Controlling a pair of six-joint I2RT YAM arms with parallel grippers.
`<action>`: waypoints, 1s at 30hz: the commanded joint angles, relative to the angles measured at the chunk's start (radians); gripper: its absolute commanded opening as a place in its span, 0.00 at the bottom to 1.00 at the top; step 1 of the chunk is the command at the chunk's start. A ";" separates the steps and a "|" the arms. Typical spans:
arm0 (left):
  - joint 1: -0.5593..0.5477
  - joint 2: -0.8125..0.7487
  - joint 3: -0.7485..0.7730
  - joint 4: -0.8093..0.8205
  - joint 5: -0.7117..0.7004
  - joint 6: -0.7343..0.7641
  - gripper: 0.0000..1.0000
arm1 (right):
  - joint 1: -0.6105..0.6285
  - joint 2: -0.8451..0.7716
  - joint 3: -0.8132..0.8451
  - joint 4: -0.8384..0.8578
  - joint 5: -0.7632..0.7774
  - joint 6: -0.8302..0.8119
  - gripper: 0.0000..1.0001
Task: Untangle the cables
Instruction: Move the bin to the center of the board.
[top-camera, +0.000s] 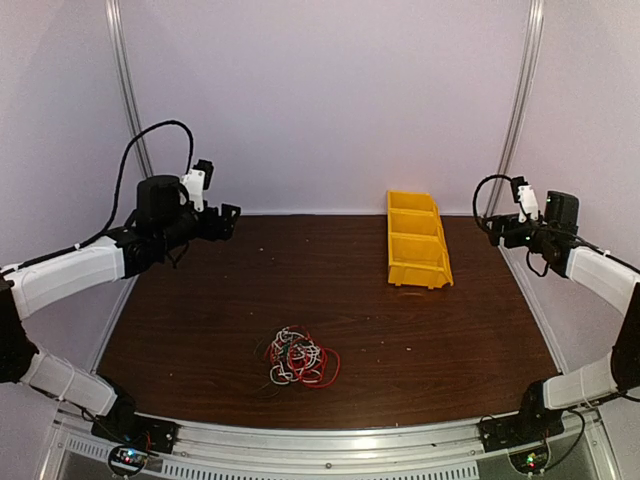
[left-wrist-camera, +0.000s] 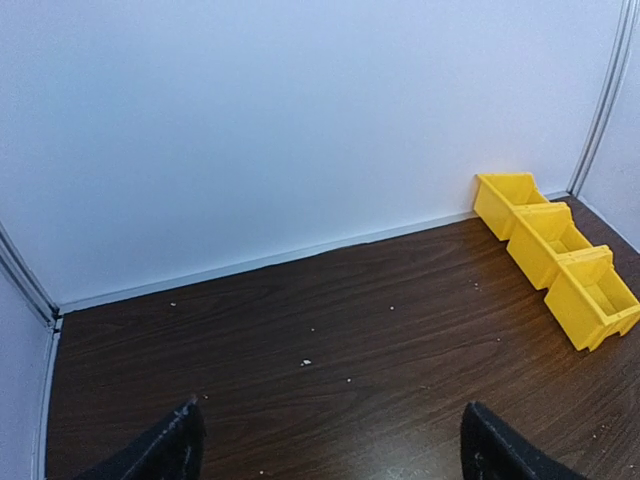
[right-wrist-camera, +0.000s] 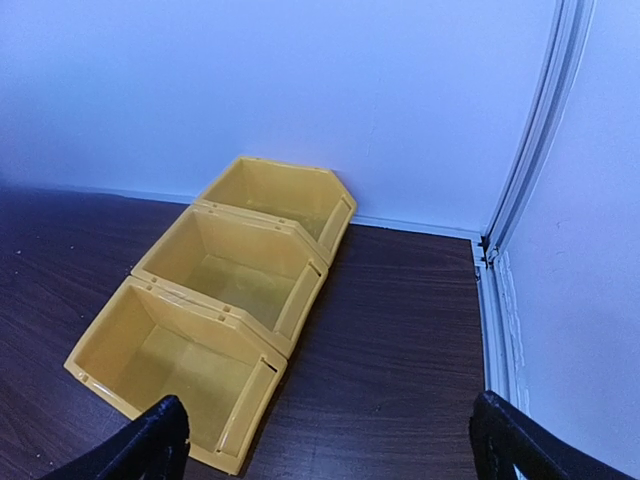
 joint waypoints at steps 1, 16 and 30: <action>-0.002 0.030 -0.005 0.102 0.133 -0.027 0.89 | -0.005 0.007 -0.003 0.022 -0.024 -0.113 0.99; -0.160 0.128 0.110 -0.033 0.264 -0.030 0.77 | 0.015 0.366 0.222 -0.237 0.094 -0.345 0.54; -0.187 0.144 0.119 -0.043 0.265 -0.044 0.82 | 0.261 0.501 0.198 -0.277 0.193 -0.401 0.33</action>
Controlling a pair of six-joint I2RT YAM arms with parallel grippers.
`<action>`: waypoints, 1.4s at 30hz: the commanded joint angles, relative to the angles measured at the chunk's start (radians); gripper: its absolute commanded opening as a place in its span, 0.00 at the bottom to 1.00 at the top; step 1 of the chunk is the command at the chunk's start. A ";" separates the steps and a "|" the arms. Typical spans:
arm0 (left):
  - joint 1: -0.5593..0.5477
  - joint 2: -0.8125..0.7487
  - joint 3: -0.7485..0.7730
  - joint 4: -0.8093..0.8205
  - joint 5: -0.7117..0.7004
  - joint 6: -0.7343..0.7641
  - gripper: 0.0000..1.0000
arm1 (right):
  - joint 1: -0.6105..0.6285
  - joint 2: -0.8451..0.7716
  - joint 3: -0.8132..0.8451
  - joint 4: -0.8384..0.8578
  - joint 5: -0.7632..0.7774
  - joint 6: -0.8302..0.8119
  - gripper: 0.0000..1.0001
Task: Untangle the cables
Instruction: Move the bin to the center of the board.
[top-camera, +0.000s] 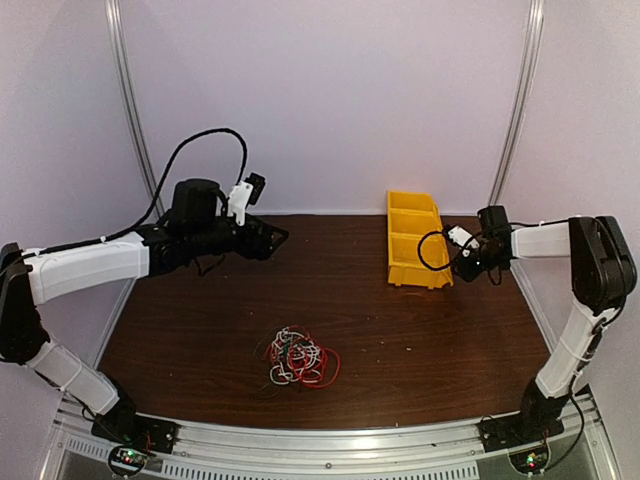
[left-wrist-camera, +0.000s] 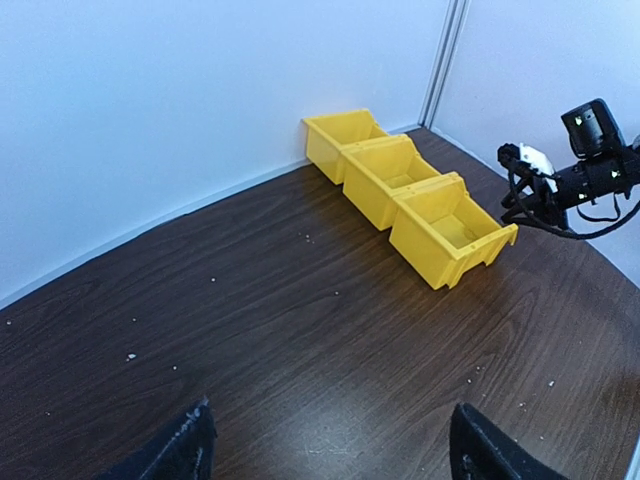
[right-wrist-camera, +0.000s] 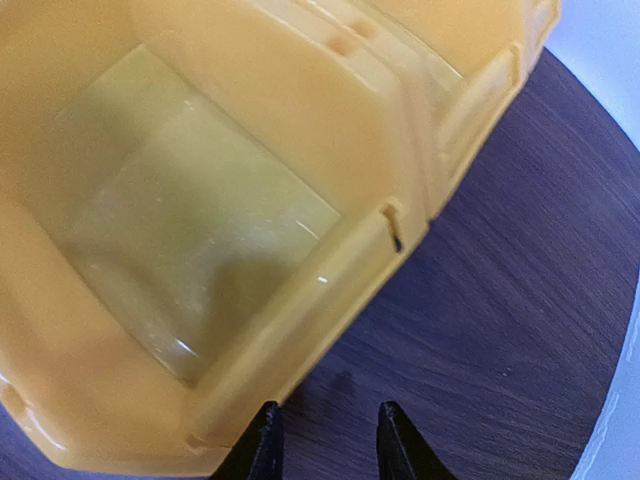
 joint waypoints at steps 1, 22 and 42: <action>-0.013 0.018 0.030 0.013 0.027 -0.012 0.82 | 0.117 -0.043 -0.043 -0.023 0.010 -0.011 0.33; -0.014 0.016 0.026 0.016 -0.024 -0.026 0.82 | 0.112 -0.013 0.292 -0.107 -0.300 0.094 0.45; -0.014 0.005 0.012 0.035 -0.043 -0.026 0.82 | 0.084 0.554 0.894 -0.120 -0.180 0.204 0.75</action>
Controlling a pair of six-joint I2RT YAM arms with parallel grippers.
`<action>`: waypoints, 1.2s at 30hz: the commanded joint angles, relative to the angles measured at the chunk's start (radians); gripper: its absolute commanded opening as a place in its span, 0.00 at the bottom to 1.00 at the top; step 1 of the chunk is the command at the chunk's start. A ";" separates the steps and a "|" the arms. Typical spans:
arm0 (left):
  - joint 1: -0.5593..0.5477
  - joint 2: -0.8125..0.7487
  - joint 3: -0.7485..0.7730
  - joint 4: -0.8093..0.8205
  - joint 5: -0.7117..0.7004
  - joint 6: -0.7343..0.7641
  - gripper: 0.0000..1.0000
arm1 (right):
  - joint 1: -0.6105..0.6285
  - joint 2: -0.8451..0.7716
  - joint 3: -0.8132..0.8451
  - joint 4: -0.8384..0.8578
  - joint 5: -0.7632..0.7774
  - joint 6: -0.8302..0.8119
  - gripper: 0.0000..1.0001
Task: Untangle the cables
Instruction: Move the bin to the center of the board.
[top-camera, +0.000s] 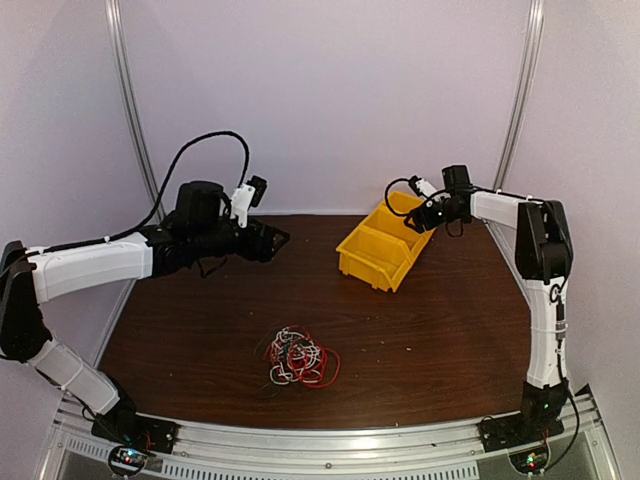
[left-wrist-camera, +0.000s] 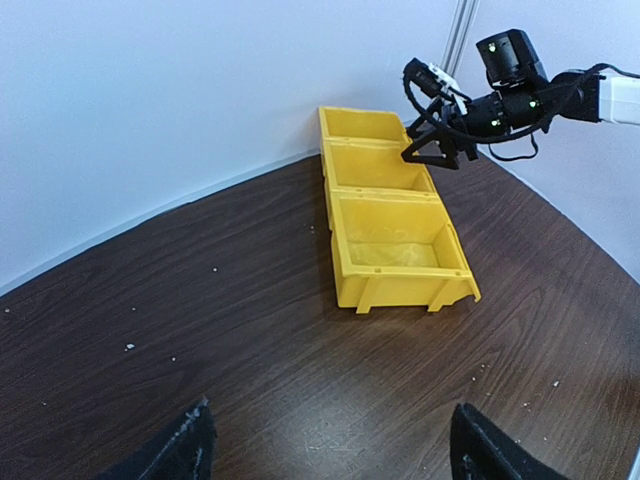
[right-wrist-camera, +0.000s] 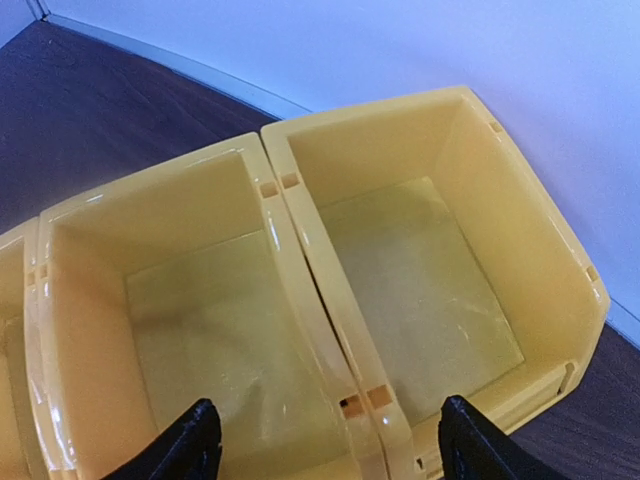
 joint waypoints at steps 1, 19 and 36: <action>-0.004 -0.012 0.010 0.039 -0.025 -0.005 0.82 | -0.010 0.100 0.147 -0.025 0.009 0.030 0.76; -0.004 -0.018 0.013 0.040 -0.003 -0.011 0.82 | 0.070 -0.176 -0.283 -0.068 -0.051 -0.028 0.74; -0.026 0.153 0.077 -0.083 -0.170 -0.051 0.82 | 0.142 -0.619 -0.594 -0.150 -0.059 -0.055 0.78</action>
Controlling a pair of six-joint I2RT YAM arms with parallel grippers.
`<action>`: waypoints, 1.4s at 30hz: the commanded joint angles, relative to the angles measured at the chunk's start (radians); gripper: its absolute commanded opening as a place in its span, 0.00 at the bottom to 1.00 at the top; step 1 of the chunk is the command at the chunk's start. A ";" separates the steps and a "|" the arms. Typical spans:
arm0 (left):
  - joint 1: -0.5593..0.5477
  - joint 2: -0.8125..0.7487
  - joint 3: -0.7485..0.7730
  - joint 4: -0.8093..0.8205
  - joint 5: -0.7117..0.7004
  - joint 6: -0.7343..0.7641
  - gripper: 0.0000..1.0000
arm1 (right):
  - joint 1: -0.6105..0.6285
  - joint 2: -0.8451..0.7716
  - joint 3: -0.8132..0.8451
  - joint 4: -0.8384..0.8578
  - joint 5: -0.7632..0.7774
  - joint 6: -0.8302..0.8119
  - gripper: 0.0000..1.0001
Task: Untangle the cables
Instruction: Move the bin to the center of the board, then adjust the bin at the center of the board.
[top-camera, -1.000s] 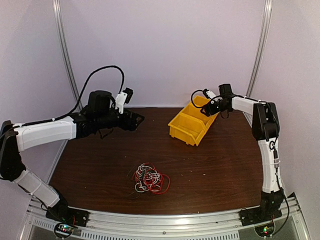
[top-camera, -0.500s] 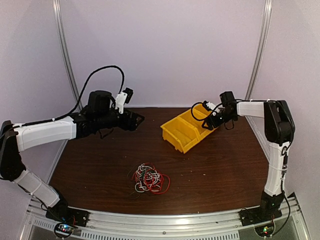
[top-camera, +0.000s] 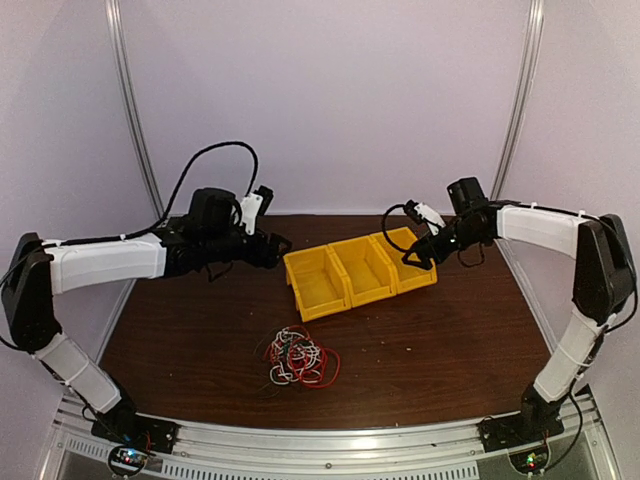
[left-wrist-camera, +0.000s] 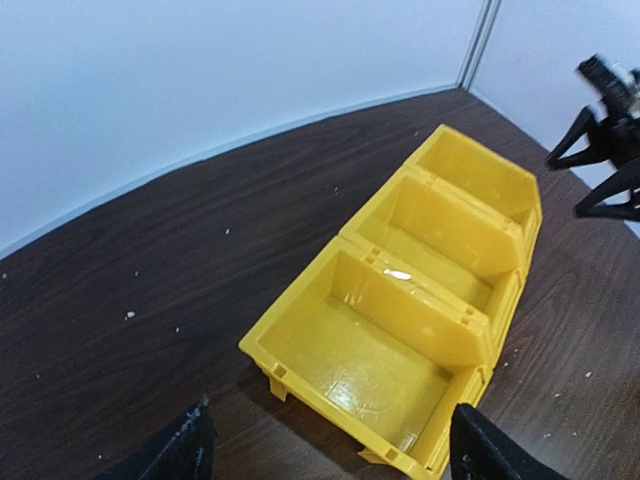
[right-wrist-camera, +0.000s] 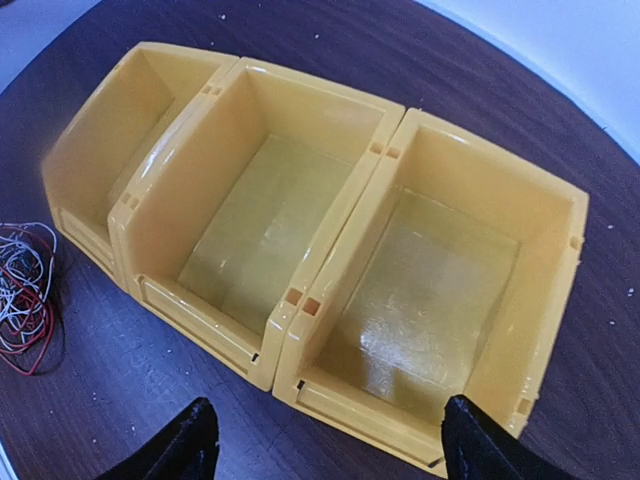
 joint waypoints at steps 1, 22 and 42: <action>-0.032 0.118 0.111 -0.155 -0.173 -0.072 0.82 | -0.022 -0.140 -0.065 0.000 0.045 -0.044 0.78; -0.117 0.323 0.162 -0.194 -0.236 -0.575 0.68 | -0.177 -0.290 -0.338 0.289 -0.074 0.033 0.74; -0.022 0.623 0.575 -0.324 -0.361 -0.409 0.55 | -0.203 -0.316 -0.368 0.305 -0.124 0.027 0.73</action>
